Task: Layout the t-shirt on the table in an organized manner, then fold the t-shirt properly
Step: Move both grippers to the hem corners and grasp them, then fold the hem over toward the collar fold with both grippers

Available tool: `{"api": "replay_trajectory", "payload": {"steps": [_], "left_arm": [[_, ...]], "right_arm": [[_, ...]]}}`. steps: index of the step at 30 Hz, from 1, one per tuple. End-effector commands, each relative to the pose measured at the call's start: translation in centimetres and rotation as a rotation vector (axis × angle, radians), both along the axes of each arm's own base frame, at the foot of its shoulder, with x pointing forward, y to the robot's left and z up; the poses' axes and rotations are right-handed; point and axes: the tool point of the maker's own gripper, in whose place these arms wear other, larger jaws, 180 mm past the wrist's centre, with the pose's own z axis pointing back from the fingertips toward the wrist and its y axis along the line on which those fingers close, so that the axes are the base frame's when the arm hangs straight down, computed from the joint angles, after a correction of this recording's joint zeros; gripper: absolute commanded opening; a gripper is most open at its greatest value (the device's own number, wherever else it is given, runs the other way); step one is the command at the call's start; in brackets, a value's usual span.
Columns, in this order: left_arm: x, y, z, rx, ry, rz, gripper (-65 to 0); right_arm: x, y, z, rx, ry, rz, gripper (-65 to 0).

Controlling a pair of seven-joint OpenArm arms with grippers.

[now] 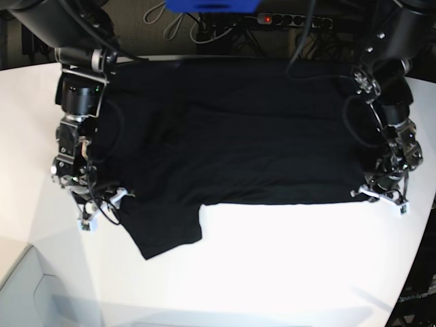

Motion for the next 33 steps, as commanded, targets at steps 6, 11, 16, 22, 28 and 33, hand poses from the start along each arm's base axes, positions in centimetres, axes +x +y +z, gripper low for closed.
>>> {"api": "replay_trajectory", "payload": {"steps": [6,11,16,22,28,33], "left_arm": [[-0.5,0.3,-0.3,0.011,0.040,-0.010,-64.9],[-0.5,0.5,-0.1,0.014,0.032,-0.006,-64.9],[-0.2,0.8,0.7,0.022,0.008,-0.006,-64.9],[-1.0,1.6,3.1,-0.045,-0.086,0.046,-64.9],[-1.9,1.8,4.9,-0.070,-0.128,0.049,-64.9],[-2.7,1.1,6.8,-0.073,-0.146,0.024,-64.9]], "right_arm": [[0.7,-0.3,0.6,0.004,-0.026,-0.008,-44.1],[0.7,-0.4,0.7,0.003,-0.024,-0.009,-65.0],[-0.1,-1.3,2.7,-0.046,-0.087,-0.014,-65.0],[-1.7,-1.2,6.3,-0.097,-0.210,-0.012,-65.0],[-3.7,-0.7,7.4,-0.120,-0.248,-0.008,-65.0],[-5.6,-1.3,9.0,-0.124,-0.298,-0.038,-65.0]]}}
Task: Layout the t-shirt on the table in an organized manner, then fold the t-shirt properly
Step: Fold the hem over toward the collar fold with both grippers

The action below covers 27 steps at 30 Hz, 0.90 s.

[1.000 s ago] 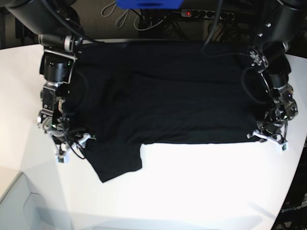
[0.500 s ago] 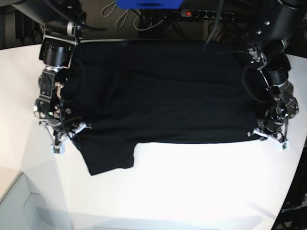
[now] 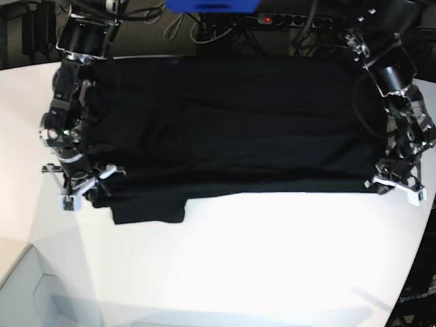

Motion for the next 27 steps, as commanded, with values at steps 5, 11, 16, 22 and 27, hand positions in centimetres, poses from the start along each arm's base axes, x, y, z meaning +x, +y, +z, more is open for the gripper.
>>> {"api": "replay_trajectory", "payload": {"steps": [5,11,16,22,27], "left_arm": [[-0.2,0.3,3.7,0.038,-0.090,-0.017,-64.9],[-2.8,-1.4,5.8,0.066,-0.139,-0.059,-64.9],[-5.1,-2.6,6.8,0.096,-0.162,-0.083,-64.9],[-7.3,-2.8,6.0,0.123,-0.128,-0.099,-64.9],[-9.0,-0.2,5.9,0.133,-0.113,-0.024,-64.9]], "right_arm": [[-1.0,-1.4,2.1,0.059,-0.078,-0.048,-65.0],[-3.3,-1.3,1.0,0.066,-0.053,-0.048,-65.0],[-5.2,-1.2,1.4,0.110,-0.072,-0.056,-65.0],[-7.8,-2.0,0.4,0.108,-0.033,-0.077,-65.0],[-9.2,-3.7,-0.3,0.100,-0.009,-0.130,-65.0]]}}
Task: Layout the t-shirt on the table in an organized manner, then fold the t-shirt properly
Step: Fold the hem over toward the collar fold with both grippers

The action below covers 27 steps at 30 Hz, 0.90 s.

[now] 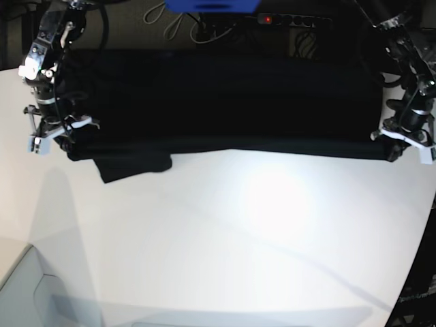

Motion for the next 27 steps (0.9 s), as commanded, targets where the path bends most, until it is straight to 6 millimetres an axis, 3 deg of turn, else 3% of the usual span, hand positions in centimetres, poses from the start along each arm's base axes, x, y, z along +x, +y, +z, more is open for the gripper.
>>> {"api": "replay_trajectory", "payload": {"steps": [1,10,14,20,27], "left_arm": [[0.4,1.2,1.8,0.031,-0.057,0.019,-64.9],[-0.6,1.5,1.2,0.033,-0.032,0.027,-64.9],[-1.5,1.0,0.1,0.010,-0.012,0.039,-64.9],[-3.2,0.9,-1.3,0.008,0.039,0.035,-64.9],[-4.1,1.2,-2.0,0.011,0.069,0.038,-64.9]], "right_arm": [[0.1,-0.3,1.0,-0.018,-0.036,0.001,-65.0],[-2.9,0.2,-1.3,-0.008,0.046,0.013,-65.0],[-3.6,2.7,-1.8,0.034,0.046,0.122,-65.0],[-5.0,3.9,-2.6,0.045,0.076,0.190,-65.0],[-5.2,4.1,-2.6,0.042,0.080,0.210,-65.0]]}}
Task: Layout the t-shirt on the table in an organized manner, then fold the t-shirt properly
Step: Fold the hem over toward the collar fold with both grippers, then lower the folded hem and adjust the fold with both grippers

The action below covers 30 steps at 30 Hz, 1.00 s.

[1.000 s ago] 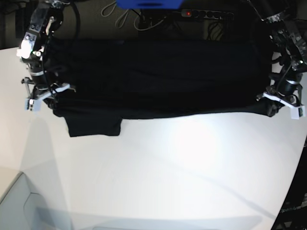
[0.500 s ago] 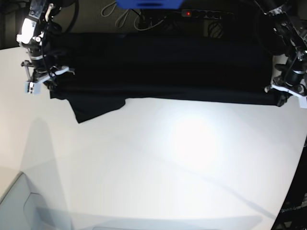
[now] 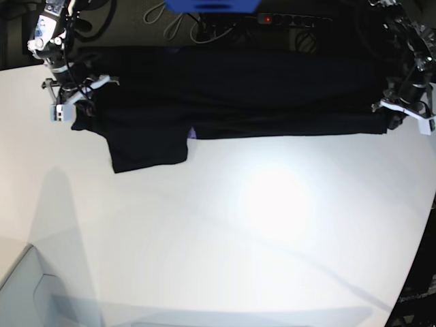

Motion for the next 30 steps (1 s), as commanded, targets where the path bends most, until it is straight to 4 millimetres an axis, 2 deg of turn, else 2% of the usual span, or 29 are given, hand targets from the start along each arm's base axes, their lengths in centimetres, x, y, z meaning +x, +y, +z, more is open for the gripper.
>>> {"api": "replay_trajectory", "payload": {"steps": [1,9,16,22,25,28,30], "left_arm": [[0.9,0.7,1.7,0.027,-0.054,-0.002,-64.9],[2.7,0.6,2.8,0.034,-0.098,-0.010,-64.9],[2.9,0.7,3.3,0.033,-0.113,-0.006,-64.9],[3.6,1.0,3.5,0.030,-0.015,-0.041,-64.9],[3.9,1.0,4.2,0.039,-0.003,-0.052,-64.9],[3.4,1.7,5.5,0.067,-0.001,-0.038,-64.9],[3.1,1.7,5.6,0.075,0.017,-0.040,-64.9]], "right_arm": [[0.6,-0.3,1.2,-0.010,-0.047,0.009,-65.0],[3.3,-0.5,2.8,-0.028,-0.104,0.022,-65.0],[3.1,-0.6,2.9,-0.027,-0.108,0.022,-65.0],[2.9,0.1,2.9,-0.027,-0.109,0.067,-65.0],[2.3,0.0,2.5,-0.029,-0.093,0.067,-65.0],[1.8,0.0,2.2,-0.027,-0.084,0.067,-65.0],[1.7,-0.3,2.1,-0.036,-0.071,0.072,-65.0]]}}
